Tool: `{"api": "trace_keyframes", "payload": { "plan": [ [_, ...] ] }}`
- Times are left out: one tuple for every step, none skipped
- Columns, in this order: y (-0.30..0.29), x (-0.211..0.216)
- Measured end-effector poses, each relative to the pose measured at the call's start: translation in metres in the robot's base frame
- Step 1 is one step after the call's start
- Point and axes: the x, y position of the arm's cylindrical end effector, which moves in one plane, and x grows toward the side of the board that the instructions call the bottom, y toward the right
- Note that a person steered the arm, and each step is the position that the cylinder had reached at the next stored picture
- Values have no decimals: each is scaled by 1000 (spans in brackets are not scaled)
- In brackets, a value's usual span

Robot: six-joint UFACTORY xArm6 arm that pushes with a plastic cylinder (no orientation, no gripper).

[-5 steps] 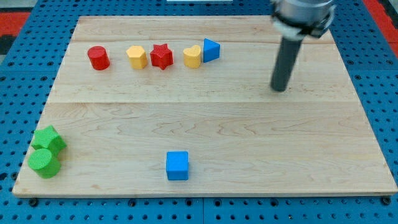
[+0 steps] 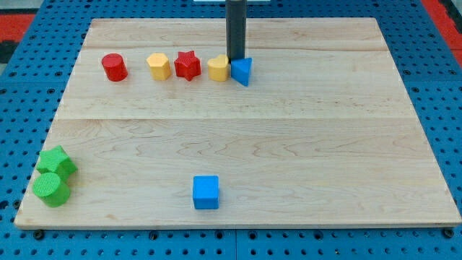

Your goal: Slide the blue triangle to the right of the blue cube

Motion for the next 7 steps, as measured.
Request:
{"api": "trace_keyframes", "payload": {
  "plan": [
    [11,52],
    [33,54],
    [68,55],
    [81,50],
    [117,69],
    [93,105],
    [95,113]
  ]
}}
